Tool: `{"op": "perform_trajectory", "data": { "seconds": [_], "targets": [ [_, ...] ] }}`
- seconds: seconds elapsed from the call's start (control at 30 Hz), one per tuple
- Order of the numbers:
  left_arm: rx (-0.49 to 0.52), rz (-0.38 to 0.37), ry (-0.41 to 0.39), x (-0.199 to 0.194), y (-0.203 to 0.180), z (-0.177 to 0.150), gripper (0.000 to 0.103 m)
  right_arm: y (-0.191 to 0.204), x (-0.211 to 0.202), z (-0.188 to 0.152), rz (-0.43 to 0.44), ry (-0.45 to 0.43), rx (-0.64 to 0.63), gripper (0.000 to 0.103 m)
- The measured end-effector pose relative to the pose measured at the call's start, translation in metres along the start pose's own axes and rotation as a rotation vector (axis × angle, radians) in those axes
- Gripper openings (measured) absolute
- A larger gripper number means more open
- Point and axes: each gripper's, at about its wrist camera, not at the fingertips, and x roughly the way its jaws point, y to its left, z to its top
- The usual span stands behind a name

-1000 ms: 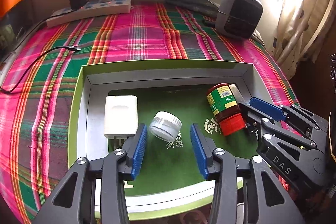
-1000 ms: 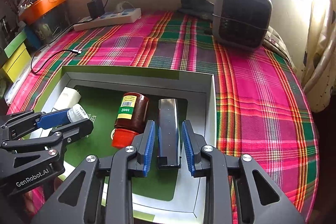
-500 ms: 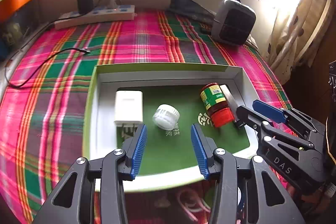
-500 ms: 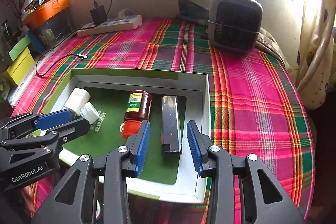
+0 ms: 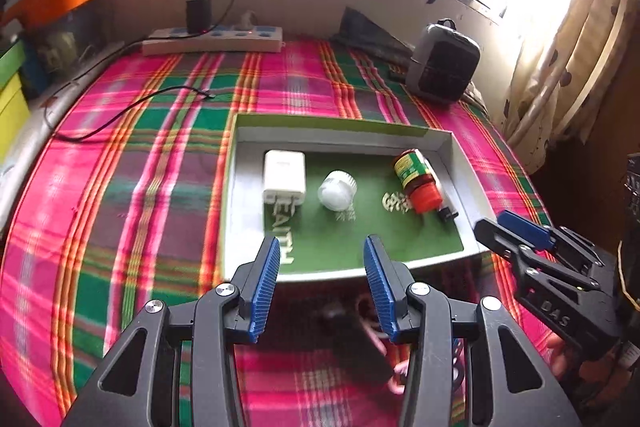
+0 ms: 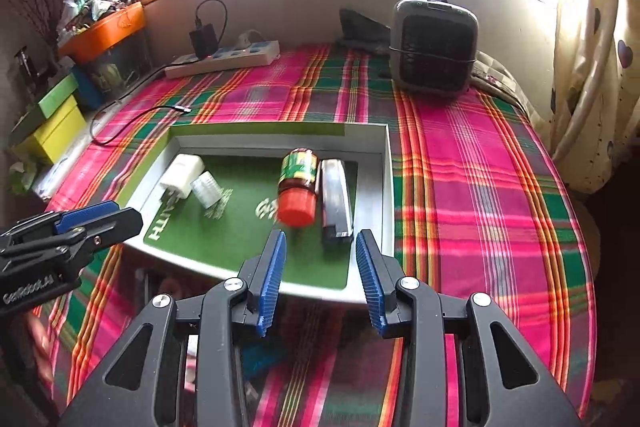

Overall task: Organize rigid objects
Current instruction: 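Open left gripper releasing the jar while right gripper releases the black case in the tray, then withdraw both open grippers back toward the remaining items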

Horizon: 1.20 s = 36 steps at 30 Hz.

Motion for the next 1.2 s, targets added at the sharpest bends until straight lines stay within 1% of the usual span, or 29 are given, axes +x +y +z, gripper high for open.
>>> {"op": "perform_trajectory", "data": {
  "seconds": [0.23, 0.33, 0.4, 0.43, 0.47, 0.73, 0.9, 1.07, 1.2],
  "targets": [
    [-0.04, -0.006, -0.017, -0.018, 0.013, -0.019, 0.043, 0.009, -0.024, -0.032, 0.06, -0.008, -0.004, 0.038],
    [-0.046, -0.002, -0.021, -0.024, 0.016, -0.027, 0.043, 0.014, -0.031, -0.042, 0.063, -0.009, -0.013, 0.039],
    [-0.052, -0.002, -0.021, -0.027, 0.018, -0.032, 0.043, 0.016, -0.036, -0.047, 0.079, -0.013, -0.003, 0.04],
    [-0.058, -0.004, -0.023, -0.029, 0.02, -0.036, 0.043, 0.018, -0.037, -0.05, 0.09, -0.012, -0.002, 0.043],
    [-0.061, -0.007, -0.022, -0.03, 0.02, -0.037, 0.043, 0.018, -0.038, -0.052, 0.095, -0.01, -0.004, 0.048],
    [-0.086, -0.022, -0.01, -0.033, 0.025, -0.055, 0.043, 0.036, -0.04, -0.078, 0.137, 0.018, -0.021, 0.048],
    [-0.098, -0.023, -0.007, -0.035, 0.029, -0.061, 0.044, 0.048, -0.035, -0.086, 0.169, 0.035, -0.039, 0.048],
    [-0.102, -0.028, -0.003, -0.036, 0.031, -0.064, 0.044, 0.06, -0.028, -0.089, 0.166, 0.053, -0.069, 0.048],
    [-0.103, -0.03, 0.002, -0.036, 0.033, -0.067, 0.044, 0.066, -0.018, -0.091, 0.124, 0.07, -0.094, 0.048]
  ]
}}
